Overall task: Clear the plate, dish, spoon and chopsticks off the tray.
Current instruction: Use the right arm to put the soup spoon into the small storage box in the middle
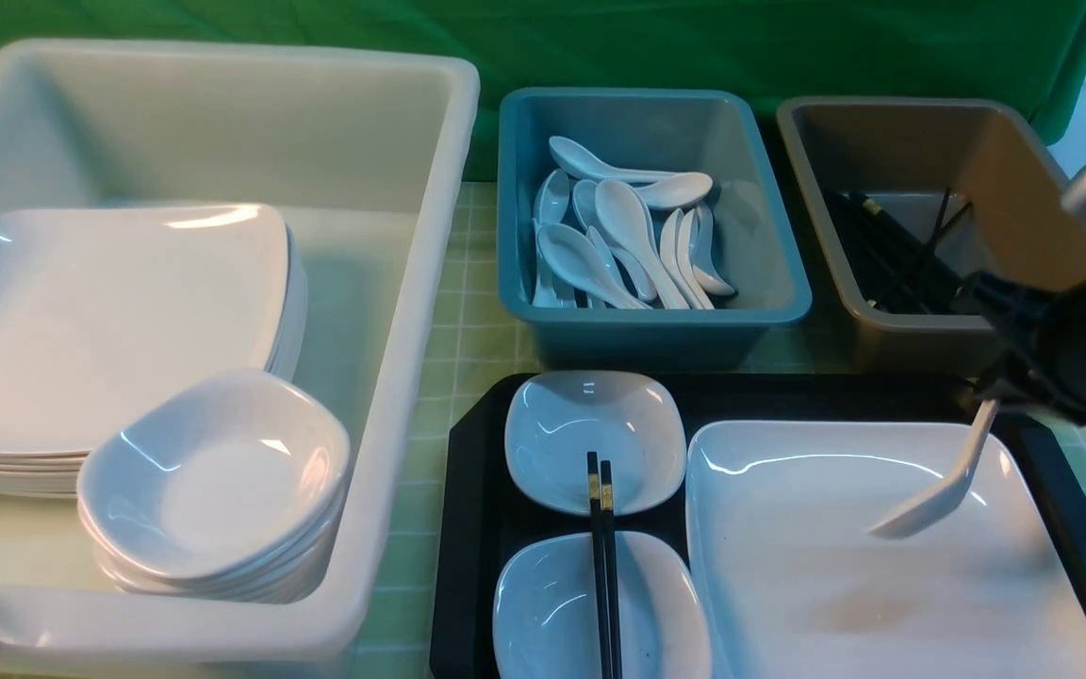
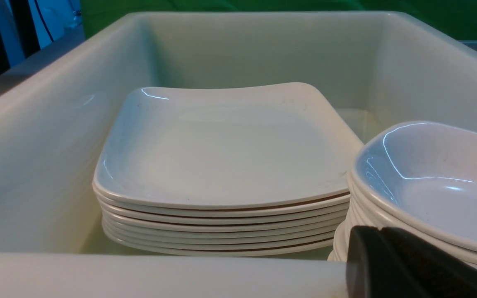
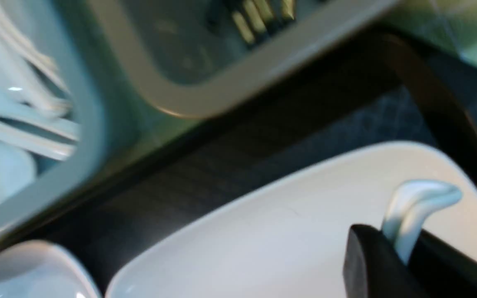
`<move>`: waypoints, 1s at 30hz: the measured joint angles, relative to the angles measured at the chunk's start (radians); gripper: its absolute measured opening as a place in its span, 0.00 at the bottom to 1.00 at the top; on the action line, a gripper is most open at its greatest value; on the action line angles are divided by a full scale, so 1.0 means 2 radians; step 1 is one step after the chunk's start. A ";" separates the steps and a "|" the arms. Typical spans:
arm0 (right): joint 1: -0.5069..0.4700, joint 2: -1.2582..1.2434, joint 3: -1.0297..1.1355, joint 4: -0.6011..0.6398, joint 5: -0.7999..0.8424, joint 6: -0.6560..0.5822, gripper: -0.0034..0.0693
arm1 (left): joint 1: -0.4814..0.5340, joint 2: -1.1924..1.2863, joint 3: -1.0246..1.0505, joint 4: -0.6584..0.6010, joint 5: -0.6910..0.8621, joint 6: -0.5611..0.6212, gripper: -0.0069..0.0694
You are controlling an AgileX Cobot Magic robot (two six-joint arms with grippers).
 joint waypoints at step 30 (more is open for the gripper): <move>0.077 0.144 -0.298 0.032 -0.076 -0.275 0.10 | 0.000 0.000 0.000 0.000 0.000 0.000 0.09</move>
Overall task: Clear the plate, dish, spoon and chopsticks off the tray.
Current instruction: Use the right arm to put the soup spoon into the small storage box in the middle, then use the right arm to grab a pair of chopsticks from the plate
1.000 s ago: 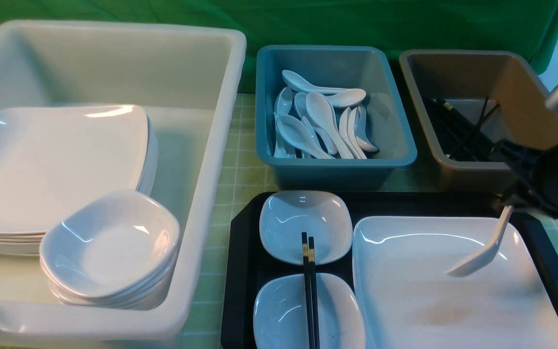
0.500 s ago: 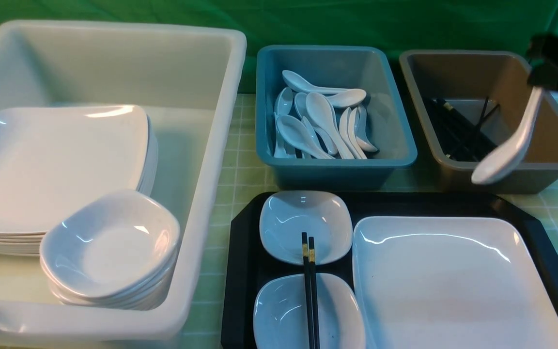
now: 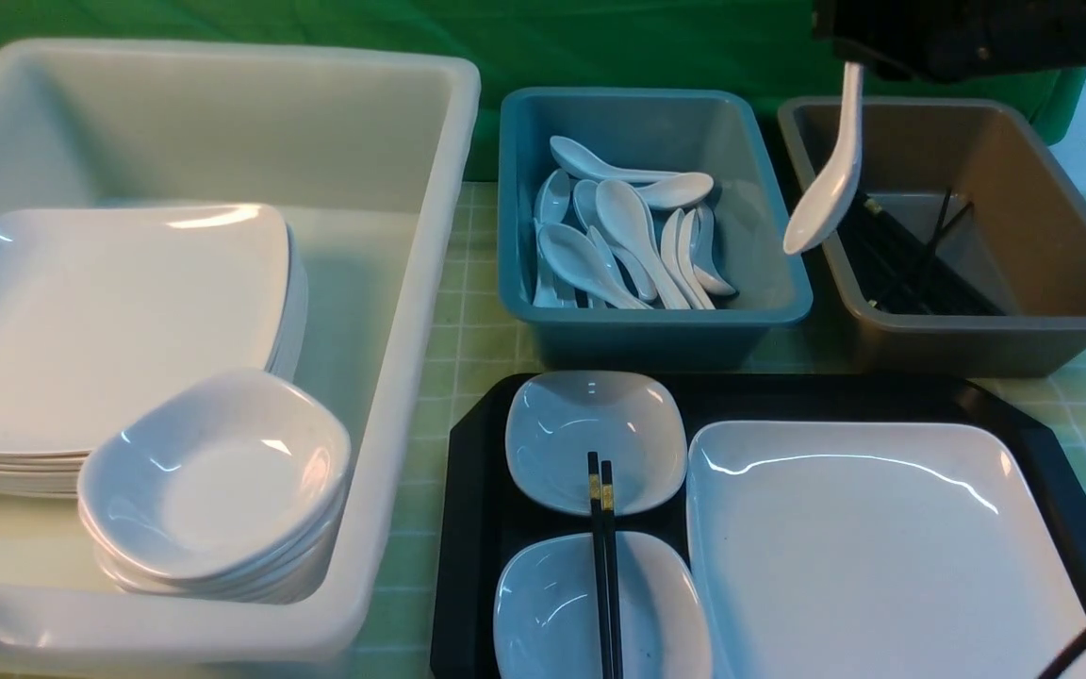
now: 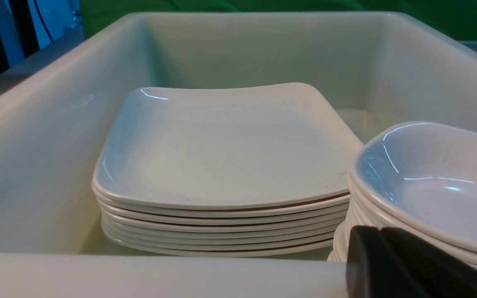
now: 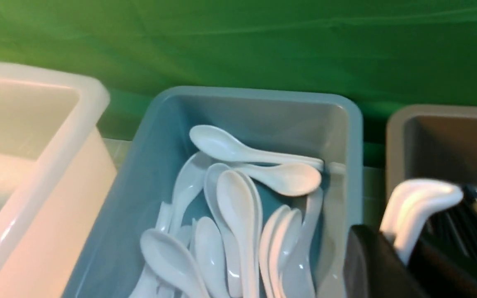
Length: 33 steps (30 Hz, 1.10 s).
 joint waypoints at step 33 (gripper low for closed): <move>0.024 0.064 -0.033 0.002 0.041 -0.042 0.53 | 0.000 0.000 0.000 0.000 0.000 0.001 0.09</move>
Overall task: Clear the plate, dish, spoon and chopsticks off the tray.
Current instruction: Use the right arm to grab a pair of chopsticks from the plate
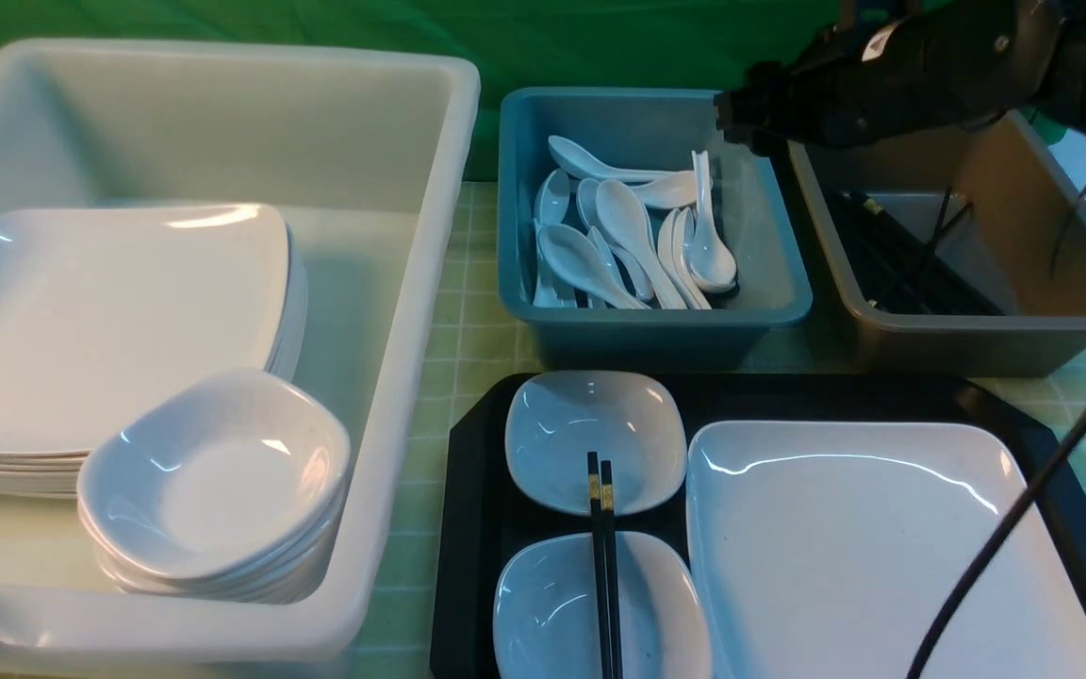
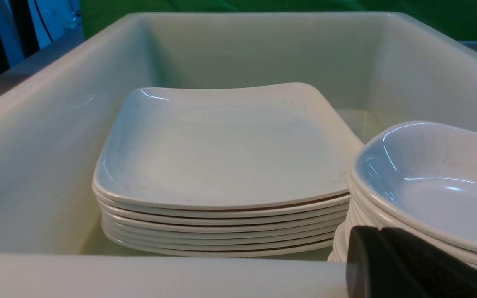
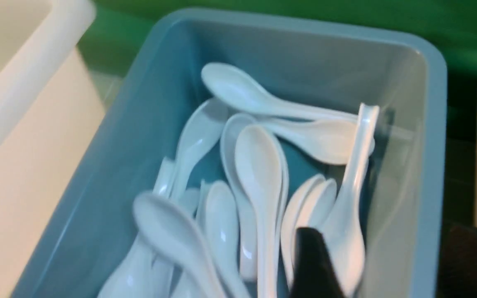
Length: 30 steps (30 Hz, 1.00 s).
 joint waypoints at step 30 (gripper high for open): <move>0.004 -0.331 0.356 0.064 0.237 -0.026 0.11 | 0.000 0.000 0.000 0.002 0.000 -0.001 0.09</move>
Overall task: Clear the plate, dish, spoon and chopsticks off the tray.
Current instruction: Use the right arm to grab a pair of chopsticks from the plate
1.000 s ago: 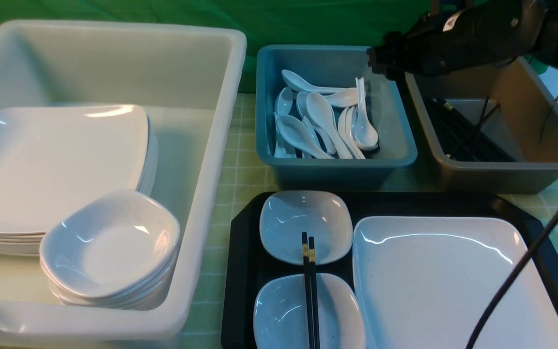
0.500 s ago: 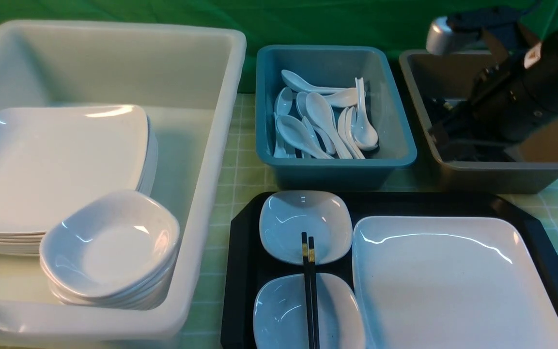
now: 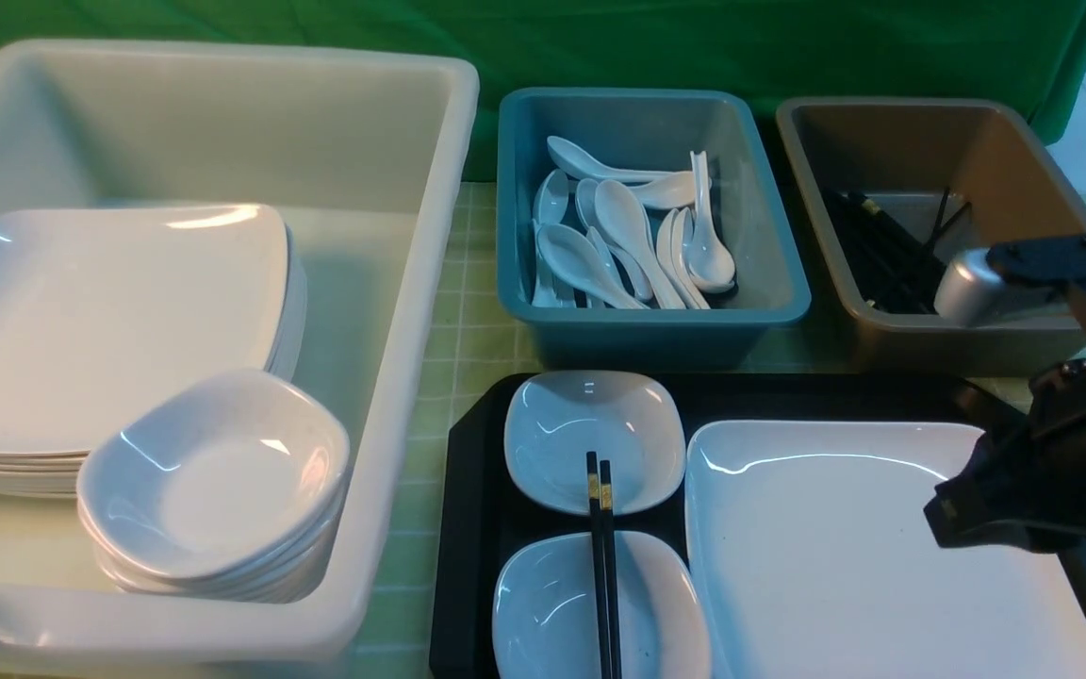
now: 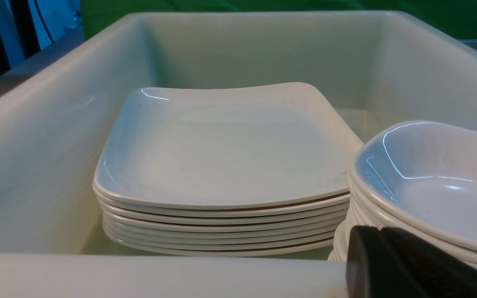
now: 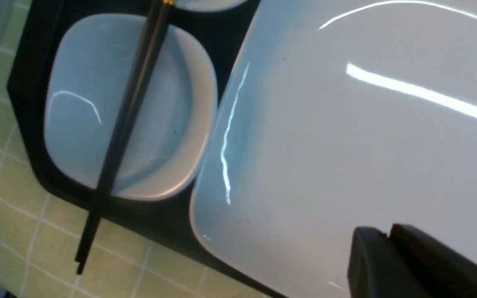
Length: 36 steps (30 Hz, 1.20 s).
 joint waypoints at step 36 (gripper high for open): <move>0.232 0.125 -0.111 -0.068 0.009 0.102 0.10 | 0.000 0.000 0.000 0.000 0.000 0.001 0.09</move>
